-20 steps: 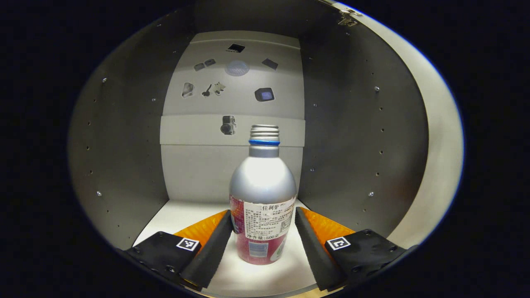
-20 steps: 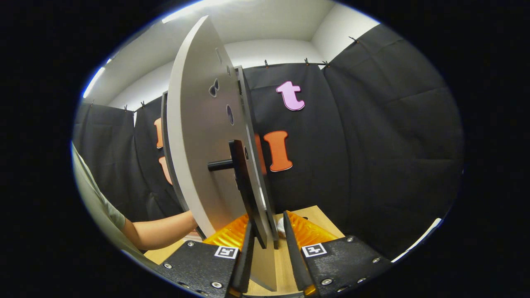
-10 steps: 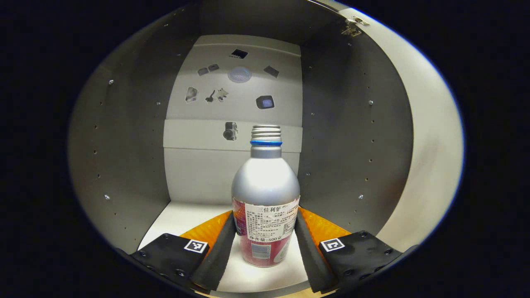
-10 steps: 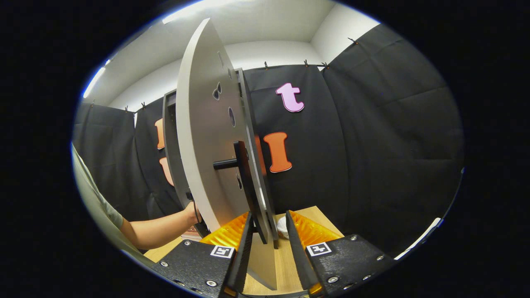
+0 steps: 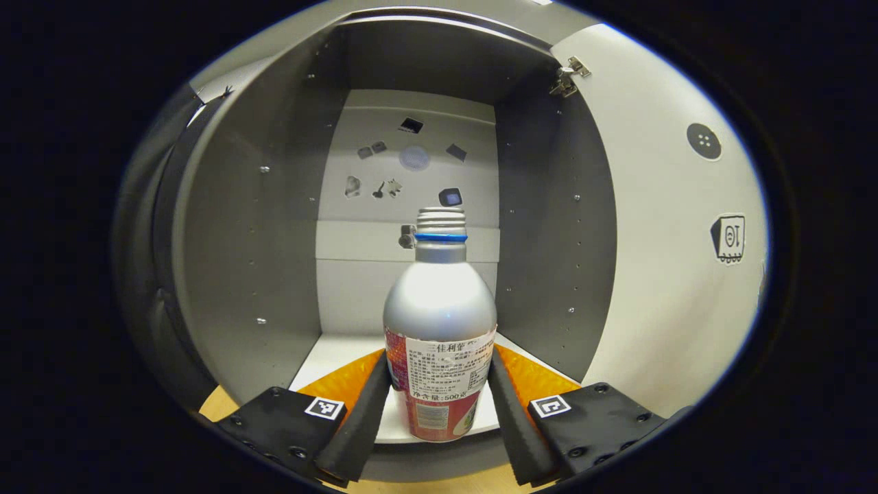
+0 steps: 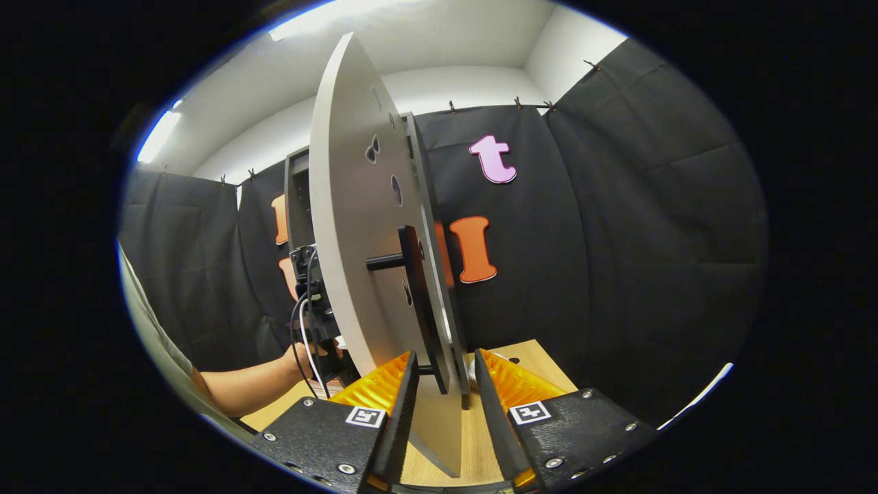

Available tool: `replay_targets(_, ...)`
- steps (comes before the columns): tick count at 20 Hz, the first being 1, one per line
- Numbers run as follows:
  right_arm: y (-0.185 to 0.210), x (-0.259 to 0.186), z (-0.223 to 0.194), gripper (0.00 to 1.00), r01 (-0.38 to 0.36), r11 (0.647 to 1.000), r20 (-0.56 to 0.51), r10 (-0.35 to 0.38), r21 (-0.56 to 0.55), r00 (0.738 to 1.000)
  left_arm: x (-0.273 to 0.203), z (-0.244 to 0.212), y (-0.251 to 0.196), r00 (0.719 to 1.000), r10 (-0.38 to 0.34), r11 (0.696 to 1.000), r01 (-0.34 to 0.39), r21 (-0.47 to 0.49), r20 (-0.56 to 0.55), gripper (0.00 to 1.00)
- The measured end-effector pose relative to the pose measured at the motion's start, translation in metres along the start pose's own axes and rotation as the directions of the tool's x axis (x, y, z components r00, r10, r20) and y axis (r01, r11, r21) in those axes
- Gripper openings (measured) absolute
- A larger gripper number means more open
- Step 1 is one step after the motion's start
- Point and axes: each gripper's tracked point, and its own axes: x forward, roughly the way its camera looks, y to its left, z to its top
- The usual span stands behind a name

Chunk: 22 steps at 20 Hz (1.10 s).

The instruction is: Open the cabinet door with the right hand, grasp the bottle in the cabinet with the left hand and place it on the coaster, then close the cabinet door with the right hand.

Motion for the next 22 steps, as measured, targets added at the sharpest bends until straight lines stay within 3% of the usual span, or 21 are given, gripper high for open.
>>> replay_targets(2, 0.004, 0.0, -0.002, 0.54, -0.029, 1.0, -0.006, 0.029, 0.002, 1.0, -0.022, 0.003, 0.005, 1.0, 0.024, 1.0, -0.024, 0.006, 0.02, 0.82)
replay_targets(3, 0.005, -0.001, -0.002, 0.65, -0.046, 0.999, -0.008, 0.046, 0.001, 0.999, -0.034, 0.003, 0.009, 0.999, 0.037, 0.999, -0.038, 0.007, 0.029, 0.82)
replay_targets(4, 0.006, -0.002, -0.003, 0.58, -0.062, 0.998, -0.009, 0.062, 0.001, 0.998, -0.046, 0.003, 0.013, 0.998, 0.054, 0.998, -0.055, 0.012, 0.032, 0.83)
replay_targets(5, 0.007, -0.003, -0.003, 0.6, -0.078, 0.997, -0.011, 0.078, 0.001, 0.997, -0.058, 0.002, 0.018, 0.997, 0.075, 0.997, -0.075, 0.014, 0.037, 0.83)
replay_targets(6, 0.007, -0.003, -0.004, 0.55, -0.093, 0.996, -0.013, 0.093, 0.0, 0.996, -0.069, 0.001, 0.022, 0.995, 0.093, 0.996, -0.093, 0.016, 0.044, 0.84)
replay_targets(7, 0.008, -0.003, -0.005, 0.64, -0.108, 0.994, -0.021, 0.107, -0.001, 0.994, -0.082, -0.002, 0.028, 0.992, 0.115, 0.993, -0.115, 0.015, 0.047, 0.84)
replay_targets(12, 0.009, -0.009, -0.01, 0.66, -0.129, 0.992, -0.051, 0.129, -0.006, 0.99, -0.133, -0.017, 0.06, 0.981, 0.194, 0.981, -0.195, 0.015, 0.029, 0.86)
replay_targets(13, 0.009, -0.009, -0.009, 0.76, -0.126, 0.992, -0.045, 0.125, -0.011, 0.991, -0.142, -0.019, 0.068, 0.978, 0.207, 0.978, -0.208, 0.015, 0.028, 0.86)
replay_targets(14, 0.007, -0.008, -0.009, 0.76, -0.116, 0.993, -0.038, 0.115, -0.016, 0.993, -0.152, -0.021, 0.077, 0.975, 0.219, 0.975, -0.22, 0.016, 0.027, 0.84)
replay_targets(15, 0.004, -0.007, -0.009, 0.68, -0.099, 0.995, -0.033, 0.098, -0.028, 0.995, -0.161, -0.025, 0.083, 0.973, 0.23, 0.973, -0.231, 0.013, 0.026, 0.83)
replay_targets(17, -0.002, -0.006, -0.006, 0.71, -0.063, 0.997, -0.024, 0.061, -0.046, 0.998, -0.182, -0.033, 0.096, 0.97, 0.244, 0.97, -0.244, 0.009, 0.019, 0.84)
replay_targets(18, -0.005, -0.007, -0.007, 0.78, -0.041, 0.998, -0.02, 0.04, -0.053, 0.999, -0.192, -0.038, 0.103, 0.969, 0.247, 0.969, -0.247, 0.008, 0.012, 0.84)
replay_targets(22, -0.012, -0.009, -0.006, 0.8, 0.027, 0.998, -0.004, -0.027, -0.061, 1.0, -0.229, -0.067, 0.124, 0.968, 0.251, 0.968, -0.251, 0.013, -0.015, 0.84)
